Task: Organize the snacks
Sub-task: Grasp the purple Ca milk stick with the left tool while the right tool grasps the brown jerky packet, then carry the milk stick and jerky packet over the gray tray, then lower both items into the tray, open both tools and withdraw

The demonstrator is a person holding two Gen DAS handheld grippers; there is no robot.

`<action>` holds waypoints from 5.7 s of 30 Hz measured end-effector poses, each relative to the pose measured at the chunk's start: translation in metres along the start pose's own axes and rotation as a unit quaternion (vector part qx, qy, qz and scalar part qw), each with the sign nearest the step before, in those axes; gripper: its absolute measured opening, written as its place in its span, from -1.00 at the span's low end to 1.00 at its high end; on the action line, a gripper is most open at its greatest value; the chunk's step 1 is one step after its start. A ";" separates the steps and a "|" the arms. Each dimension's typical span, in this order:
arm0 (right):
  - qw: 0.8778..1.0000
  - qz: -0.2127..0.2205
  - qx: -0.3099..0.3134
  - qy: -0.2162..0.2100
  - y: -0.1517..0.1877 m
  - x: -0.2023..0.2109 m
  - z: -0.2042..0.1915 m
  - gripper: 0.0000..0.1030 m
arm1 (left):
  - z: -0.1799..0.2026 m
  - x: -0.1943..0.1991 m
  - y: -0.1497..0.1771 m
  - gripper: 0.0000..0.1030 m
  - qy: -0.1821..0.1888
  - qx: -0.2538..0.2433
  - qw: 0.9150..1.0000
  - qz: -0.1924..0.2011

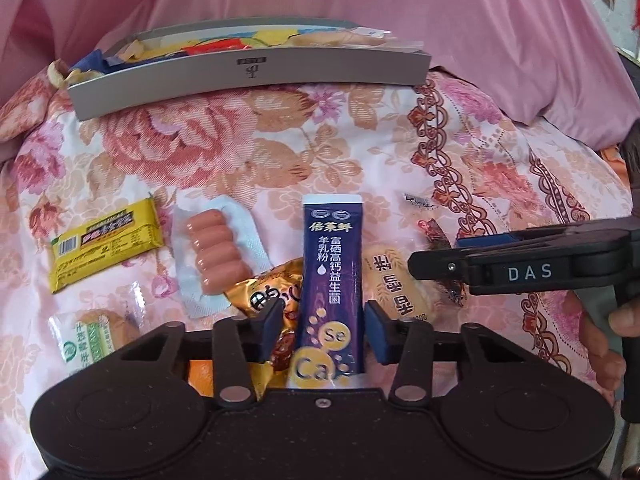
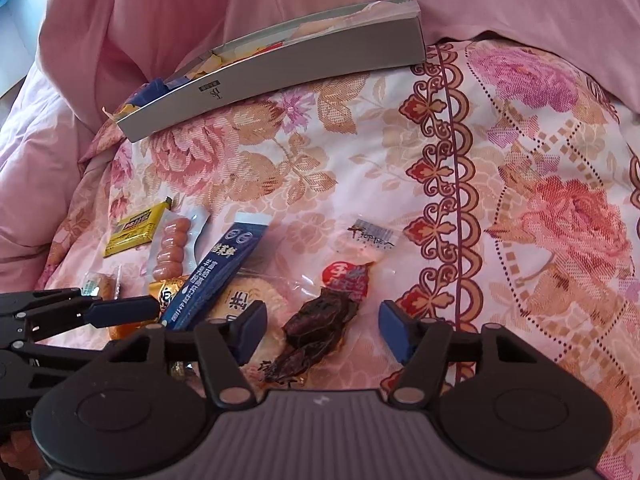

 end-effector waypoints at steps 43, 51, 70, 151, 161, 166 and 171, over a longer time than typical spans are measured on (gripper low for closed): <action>0.991 -0.027 0.123 0.038 0.026 0.003 -0.019 0.10 | 0.008 -0.004 0.002 -0.23 -0.024 0.037 0.997 -0.057; 0.972 0.016 0.217 0.087 0.042 0.013 -0.041 -0.16 | 0.011 0.002 0.005 -0.36 -0.042 0.024 0.998 -0.051; 0.899 0.100 0.389 0.175 0.072 0.017 -0.069 -0.23 | 0.009 0.026 0.000 -0.38 -0.097 0.032 0.994 0.033; 0.886 0.284 0.343 0.131 -0.156 -0.048 -0.096 0.81 | -0.137 -0.042 -0.198 0.51 -0.169 0.212 0.955 0.121; 0.890 0.341 0.285 0.100 -0.151 0.023 -0.100 0.99 | -0.117 0.027 -0.190 0.83 -0.197 0.200 0.941 0.190; 0.889 0.378 0.246 0.077 -0.138 0.060 -0.101 1.00 | -0.106 0.065 -0.174 0.87 -0.210 0.196 0.932 0.222; 0.886 0.409 0.212 0.058 -0.119 0.093 -0.100 1.00 | -0.095 0.098 -0.154 0.89 -0.212 0.191 0.929 0.237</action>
Point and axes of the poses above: each gripper's, at about its wrist camera, not at the fingertips, and x roughly against the way its jaws point, z to its right, y to its underside, the point moved 2 cm from there along -x, roughly the way its jaws point, and after that the axes turned 7 degrees about -x, right-handed, at the moved point
